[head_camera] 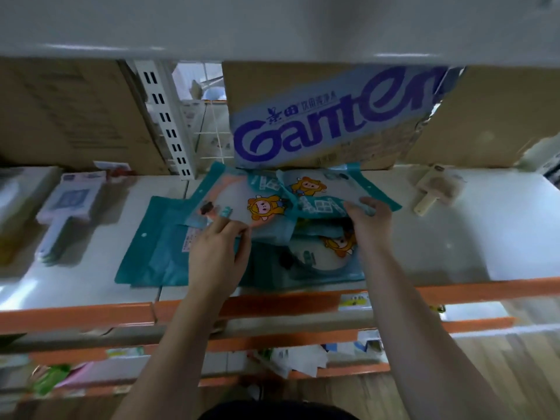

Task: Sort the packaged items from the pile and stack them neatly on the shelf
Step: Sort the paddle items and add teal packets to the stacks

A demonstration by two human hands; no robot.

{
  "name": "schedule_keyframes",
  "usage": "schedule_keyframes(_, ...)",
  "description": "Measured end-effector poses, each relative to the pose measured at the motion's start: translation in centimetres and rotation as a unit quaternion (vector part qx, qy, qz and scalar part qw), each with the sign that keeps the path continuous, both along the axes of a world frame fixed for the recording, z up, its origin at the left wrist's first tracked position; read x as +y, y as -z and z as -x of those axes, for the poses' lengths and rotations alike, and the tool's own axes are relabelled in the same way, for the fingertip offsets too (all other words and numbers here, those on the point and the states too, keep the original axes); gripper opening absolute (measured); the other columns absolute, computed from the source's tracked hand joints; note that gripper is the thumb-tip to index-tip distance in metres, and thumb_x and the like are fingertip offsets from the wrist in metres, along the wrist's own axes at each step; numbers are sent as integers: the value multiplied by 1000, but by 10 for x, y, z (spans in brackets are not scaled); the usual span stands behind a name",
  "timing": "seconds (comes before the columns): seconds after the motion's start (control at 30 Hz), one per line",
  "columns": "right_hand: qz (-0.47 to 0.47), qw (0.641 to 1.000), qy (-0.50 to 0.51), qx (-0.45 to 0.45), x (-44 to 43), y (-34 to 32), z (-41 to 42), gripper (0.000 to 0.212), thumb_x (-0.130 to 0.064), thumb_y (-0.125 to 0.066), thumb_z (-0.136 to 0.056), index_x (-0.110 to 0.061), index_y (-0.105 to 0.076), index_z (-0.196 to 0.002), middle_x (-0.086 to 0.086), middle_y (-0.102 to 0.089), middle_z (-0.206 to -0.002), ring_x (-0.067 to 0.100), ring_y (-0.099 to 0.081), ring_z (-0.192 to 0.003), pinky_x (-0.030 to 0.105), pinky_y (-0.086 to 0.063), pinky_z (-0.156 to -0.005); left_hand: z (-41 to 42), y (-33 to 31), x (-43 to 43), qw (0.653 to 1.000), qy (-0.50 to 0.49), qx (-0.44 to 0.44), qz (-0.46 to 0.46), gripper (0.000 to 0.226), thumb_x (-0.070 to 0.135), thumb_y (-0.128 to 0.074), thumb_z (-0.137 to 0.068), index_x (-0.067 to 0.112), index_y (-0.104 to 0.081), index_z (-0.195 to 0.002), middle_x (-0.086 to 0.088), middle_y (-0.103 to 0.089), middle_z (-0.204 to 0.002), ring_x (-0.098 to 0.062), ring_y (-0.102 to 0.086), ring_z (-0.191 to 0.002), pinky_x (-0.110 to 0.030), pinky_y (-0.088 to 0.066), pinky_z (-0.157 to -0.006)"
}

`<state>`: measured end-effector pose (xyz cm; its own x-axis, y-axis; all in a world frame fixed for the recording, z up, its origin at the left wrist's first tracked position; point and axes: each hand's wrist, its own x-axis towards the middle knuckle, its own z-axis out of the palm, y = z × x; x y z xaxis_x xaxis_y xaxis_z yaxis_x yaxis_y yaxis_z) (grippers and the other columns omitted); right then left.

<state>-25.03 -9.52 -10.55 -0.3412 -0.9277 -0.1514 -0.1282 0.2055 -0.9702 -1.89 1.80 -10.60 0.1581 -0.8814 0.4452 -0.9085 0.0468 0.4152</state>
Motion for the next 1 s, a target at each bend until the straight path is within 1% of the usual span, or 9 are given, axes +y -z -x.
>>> schedule_keyframes(0.17,-25,996,5,-86,-16,0,0,36,-14,-82,-74,-17,-60,-103,8,-64,-112,23,-65,-100,45,-56,-88,7,5,16,998,-51,22,-15,17,26,-52,-97,14,-65,-96,-4,-68,-89,-22,-62,-73,-34,-53,-61)
schedule_keyframes(0.3,17,991,15,-130,-11,-1,21,30,4,-68,-78,-15,-55,-97,7,-60,-105,22,-61,-97,33,-53,-75,12,5,17,993,-93,60,-40,18,26,-53,-97,14,-63,-106,-6,-70,-91,-21,-64,-73,-33,-53,-63)
schedule_keyframes(0.4,58,984,34,-167,-7,-2,42,25,7,-57,-81,-15,-53,-93,8,-59,-89,17,-57,-76,28,-45,-61,12,2,9,983,-161,61,-67,24,31,-51,-99,13,-60,-114,-10,-70,-99,-27,-65,-84,-32,-47,-66)
schedule_keyframes(0.5,47,988,39,-144,-2,-5,56,21,3,-54,-88,-12,-56,-103,5,-58,-78,14,-56,-64,24,-45,-55,11,3,0,971,-197,77,-114,33,41,-48,-99,16,-53,-119,-11,-66,-108,-28,-62,-94,-35,-48,-71)
schedule_keyframes(0.63,25,999,3,-45,7,3,66,25,-5,-53,-93,-12,-55,-117,11,-63,-101,19,-61,-73,24,-50,-57,11,3,-17,955,-224,130,-142,49,56,-54,-92,21,-49,-125,-12,-59,-119,-32,-58,-105,-41,-49,-79)
schedule_keyframes(0.77,-7,997,-24,-76,16,6,66,37,-3,-62,-89,-12,-49,-123,10,-63,-105,22,-67,-82,32,-56,-66,2,6,-35,926,-226,284,-107,58,56,-67,-83,21,-49,-125,-10,-58,-123,-31,-57,-109,-40,-49,-87)
schedule_keyframes(0.87,-25,992,-33,-122,20,2,67,46,1,-68,-84,-13,-50,-124,2,-61,-98,20,-68,-82,32,-58,-64,-3,2,-44,866,-221,443,-65,60,52,-79,-68,29,-48,-114,-3,-59,-114,-25,-60,-103,-47,-54,-90)
schedule_keyframes(0.93,-26,987,-30,-153,21,1,67,44,2,-67,-85,-14,-51,-123,5,-63,-103,22,-69,-85,31,-57,-60,-1,0,-49,816,-205,540,-35,58,32,-85,-69,26,-48,-113,4,-54,-104,-24,-60,-104,-46,-55,-91)
schedule_keyframes(1.0,-22,984,-29,-174,23,-1,67,39,2,-62,-89,-15,-52,-122,4,-63,-101,21,-68,-83,27,-56,-54,-1,2,-50,795,-194,575,-14,53,13,-83,-73,25,-50,-114,4,-52,-105,-27,-60,-106,-46,-54,-93)
